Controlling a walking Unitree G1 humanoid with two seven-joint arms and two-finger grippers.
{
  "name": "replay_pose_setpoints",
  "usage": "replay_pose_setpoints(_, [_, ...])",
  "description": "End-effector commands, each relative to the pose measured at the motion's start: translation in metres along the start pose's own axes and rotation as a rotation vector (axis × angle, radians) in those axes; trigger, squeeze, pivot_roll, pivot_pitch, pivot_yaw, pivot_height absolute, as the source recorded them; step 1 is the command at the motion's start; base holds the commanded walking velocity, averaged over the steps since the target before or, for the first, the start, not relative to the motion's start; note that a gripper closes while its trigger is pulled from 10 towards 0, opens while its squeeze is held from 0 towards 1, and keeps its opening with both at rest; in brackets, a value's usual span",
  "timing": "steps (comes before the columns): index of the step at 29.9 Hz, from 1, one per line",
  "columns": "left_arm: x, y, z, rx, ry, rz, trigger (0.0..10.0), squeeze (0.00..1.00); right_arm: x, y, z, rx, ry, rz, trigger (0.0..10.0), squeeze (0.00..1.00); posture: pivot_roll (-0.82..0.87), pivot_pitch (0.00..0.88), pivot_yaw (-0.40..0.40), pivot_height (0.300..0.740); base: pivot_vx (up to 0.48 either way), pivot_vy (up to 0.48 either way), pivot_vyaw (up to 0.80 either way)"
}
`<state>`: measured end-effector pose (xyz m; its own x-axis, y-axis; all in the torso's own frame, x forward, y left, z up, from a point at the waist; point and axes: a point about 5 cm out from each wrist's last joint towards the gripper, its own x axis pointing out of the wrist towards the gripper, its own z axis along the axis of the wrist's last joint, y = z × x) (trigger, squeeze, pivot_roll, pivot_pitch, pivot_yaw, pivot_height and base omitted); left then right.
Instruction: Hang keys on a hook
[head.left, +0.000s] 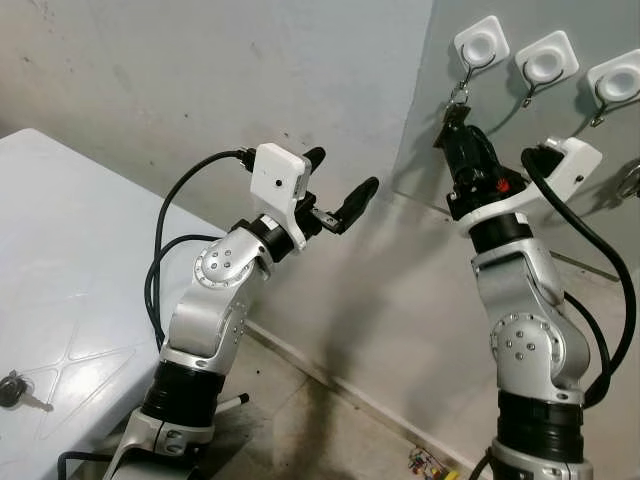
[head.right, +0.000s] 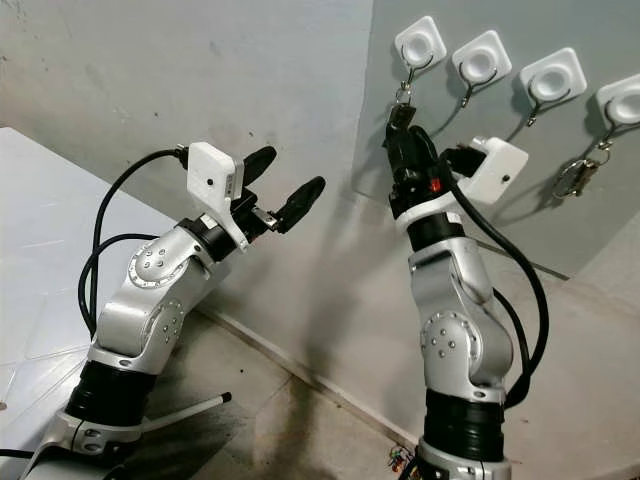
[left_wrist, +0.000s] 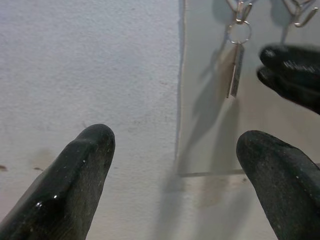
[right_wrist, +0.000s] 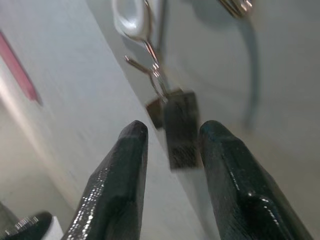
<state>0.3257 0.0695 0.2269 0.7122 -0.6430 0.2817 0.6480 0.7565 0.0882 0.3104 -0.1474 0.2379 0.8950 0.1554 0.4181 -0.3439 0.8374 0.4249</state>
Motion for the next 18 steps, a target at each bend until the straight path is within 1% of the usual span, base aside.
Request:
replay_pose_setpoints(1, [-0.002,0.0,-0.007,0.004,0.021,0.015,10.0,0.0,-0.005,0.001,0.001,-0.048,-0.02,0.012,10.0,1.0,-0.06,0.056,0.005,0.727,0.0,0.0,0.0])
replay_pose_setpoints(2, [-0.002,0.001,-0.008,0.001,0.023,0.019,10.0,0.0,-0.007,0.0,0.0,-0.063,-0.022,0.015,10.0,1.0,-0.06,0.056,0.005,0.727,0.0,0.0,0.0])
replay_pose_setpoints(3, [-0.003,0.002,-0.011,0.012,0.026,0.041,10.0,0.0,-0.012,-0.002,-0.004,-0.101,-0.019,0.017,10.0,1.0,-0.06,0.057,0.006,0.727,0.0,0.0,0.0])
replay_pose_setpoints(7, [-0.007,0.007,-0.025,-0.008,0.06,0.092,10.0,0.0,-0.028,-0.013,-0.021,-0.129,0.037,-0.036,10.0,1.0,-0.07,0.057,0.009,0.727,0.0,0.0,0.0])
replay_pose_setpoints(8, [-0.009,0.009,-0.031,0.008,0.075,0.111,10.0,0.0,-0.034,-0.017,-0.029,-0.163,0.07,-0.053,10.0,1.0,-0.07,0.057,0.011,0.727,0.0,0.0,0.0])
replay_pose_setpoints(10, [-0.011,0.01,-0.036,0.009,0.085,0.123,10.0,0.0,-0.04,-0.02,-0.035,-0.17,0.087,-0.064,10.0,1.0,-0.08,0.058,0.015,0.727,0.0,0.0,0.0])
replay_pose_setpoints(11, [-0.013,0.011,-0.04,-0.007,0.094,0.132,10.0,0.0,-0.044,-0.022,-0.039,-0.175,0.098,-0.073,10.0,1.0,-0.08,0.058,0.015,0.727,0.0,0.0,0.0])
replay_pose_setpoints(12, [-0.018,0.013,-0.052,-0.014,0.129,0.145,10.0,0.0,-0.053,-0.028,-0.049,-0.201,0.141,-0.103,10.0,1.0,-0.08,0.058,0.015,0.727,0.0,0.0,0.0])
replay_pose_setpoints(13, [-0.018,0.013,-0.052,-0.014,0.129,0.145,10.0,0.0,-0.053,-0.028,-0.049,-0.201,0.141,-0.103,10.0,1.0,-0.08,0.058,0.015,0.727,0.0,0.0,0.0])
replay_pose_setpoints(14, [-0.021,0.013,-0.061,-0.019,0.156,0.149,10.0,0.0,-0.059,-0.033,-0.056,-0.227,0.167,-0.127,10.0,1.0,-0.08,0.058,0.015,0.727,0.0,0.0,0.0])
replay_pose_setpoints(16, [-0.024,0.012,-0.069,-0.017,0.178,0.157,10.0,0.0,-0.064,-0.037,-0.062,-0.228,0.181,-0.138,10.0,1.0,-0.08,0.058,0.015,0.727,0.0,0.0,0.0])
replay_pose_setpoints(18, [-0.029,0.011,-0.081,-0.008,0.209,0.16,10.0,0.0,-0.072,-0.043,-0.07,-0.239,0.211,-0.165,10.0,1.0,-0.09,0.062,0.025,0.727,0.0,0.0,0.0])
